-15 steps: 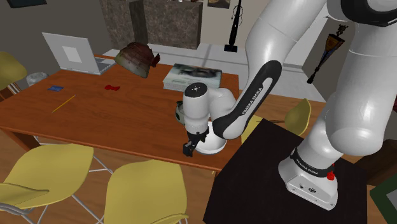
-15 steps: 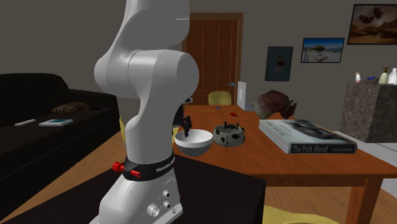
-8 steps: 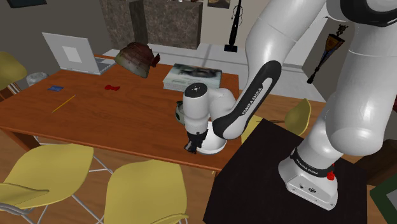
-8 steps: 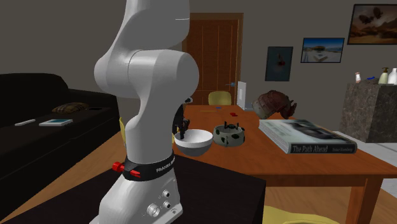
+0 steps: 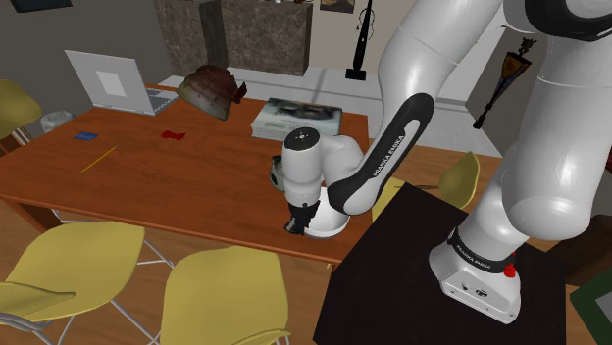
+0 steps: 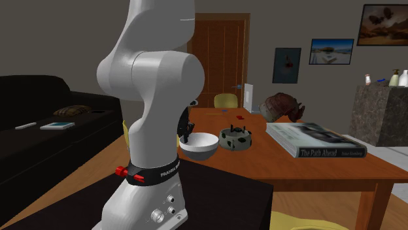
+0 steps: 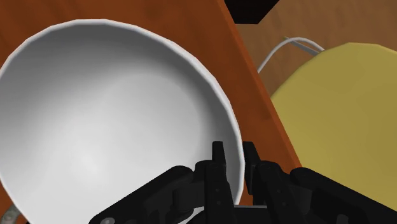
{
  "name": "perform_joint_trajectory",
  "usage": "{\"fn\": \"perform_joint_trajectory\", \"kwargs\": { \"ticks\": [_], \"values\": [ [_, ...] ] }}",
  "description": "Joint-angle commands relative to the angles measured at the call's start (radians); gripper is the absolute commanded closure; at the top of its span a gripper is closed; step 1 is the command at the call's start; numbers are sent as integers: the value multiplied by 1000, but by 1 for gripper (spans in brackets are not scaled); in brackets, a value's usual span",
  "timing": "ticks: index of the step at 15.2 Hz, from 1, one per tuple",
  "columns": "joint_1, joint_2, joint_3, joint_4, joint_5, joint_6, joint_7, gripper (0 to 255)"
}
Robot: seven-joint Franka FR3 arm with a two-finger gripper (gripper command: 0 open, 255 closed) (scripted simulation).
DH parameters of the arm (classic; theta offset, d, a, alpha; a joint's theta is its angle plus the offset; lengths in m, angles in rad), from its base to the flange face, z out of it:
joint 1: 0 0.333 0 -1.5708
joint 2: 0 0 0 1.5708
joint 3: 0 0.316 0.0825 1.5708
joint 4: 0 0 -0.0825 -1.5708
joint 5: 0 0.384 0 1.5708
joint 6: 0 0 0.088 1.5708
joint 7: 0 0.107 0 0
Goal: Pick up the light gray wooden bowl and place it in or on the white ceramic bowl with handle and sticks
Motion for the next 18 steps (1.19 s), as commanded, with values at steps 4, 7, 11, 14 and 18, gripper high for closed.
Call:
{"fn": "perform_joint_trajectory", "kwargs": {
  "ticks": [4,7,11,14,18],
  "values": [
    [-22,-63,35,-12,69,-44,-54,255],
    [-34,-110,56,-18,121,-79,-94,255],
    [-42,-172,76,-21,187,-127,-146,255],
    [-43,-217,85,-19,232,-166,-181,255],
    [-42,-273,90,-14,284,-220,-222,255]
  ]
}}
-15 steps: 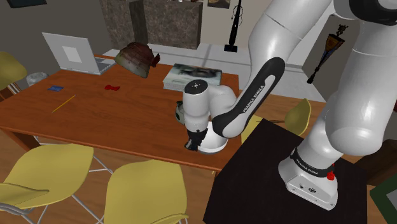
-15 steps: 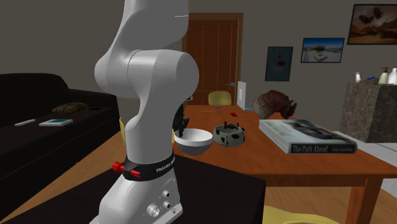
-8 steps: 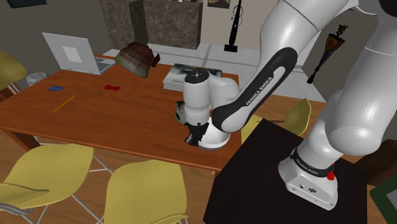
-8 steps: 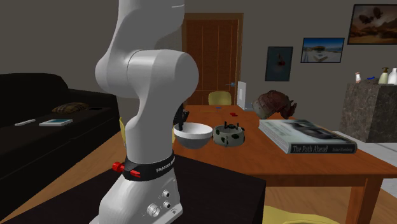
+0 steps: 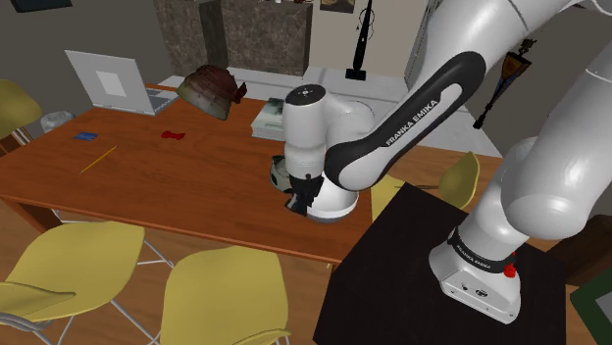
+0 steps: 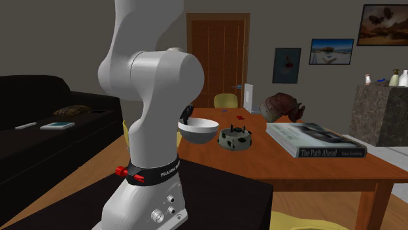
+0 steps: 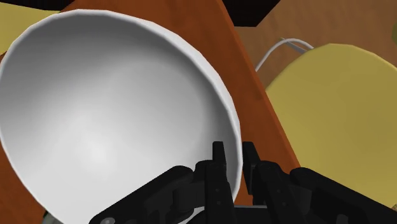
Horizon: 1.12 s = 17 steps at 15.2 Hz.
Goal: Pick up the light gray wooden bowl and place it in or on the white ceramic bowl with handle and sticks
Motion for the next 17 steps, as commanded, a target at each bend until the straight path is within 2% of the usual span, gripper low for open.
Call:
{"fn": "perform_joint_trajectory", "kwargs": {
  "ticks": [1,14,17],
  "values": [
    [2,-26,2,5,23,-28,-19,255],
    [19,-178,-10,57,125,-215,-108,255],
    [-7,-141,-33,109,101,-230,-137,255]
  ]
}}
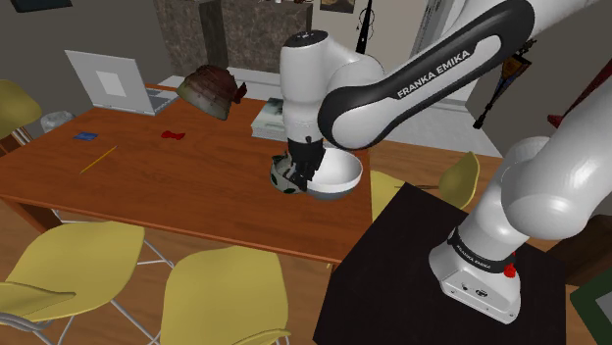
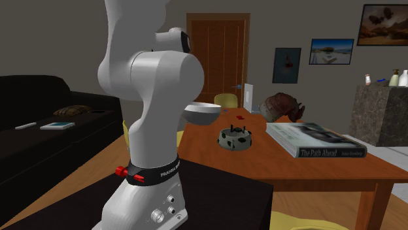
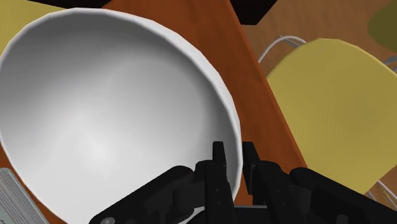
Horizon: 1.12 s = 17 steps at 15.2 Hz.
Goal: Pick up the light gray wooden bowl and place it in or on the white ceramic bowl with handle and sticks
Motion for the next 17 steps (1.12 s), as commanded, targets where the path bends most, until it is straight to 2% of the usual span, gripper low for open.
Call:
{"fn": "perform_joint_trajectory", "kwargs": {
  "ticks": [1,8,15,17],
  "values": [
    [-24,39,-20,49,-24,-10,-26,255],
    [-91,200,-84,261,-95,-60,-115,255],
    [-135,381,-134,526,-140,-142,-201,255],
    [-134,393,-136,514,-146,-119,-195,255]
  ]
}}
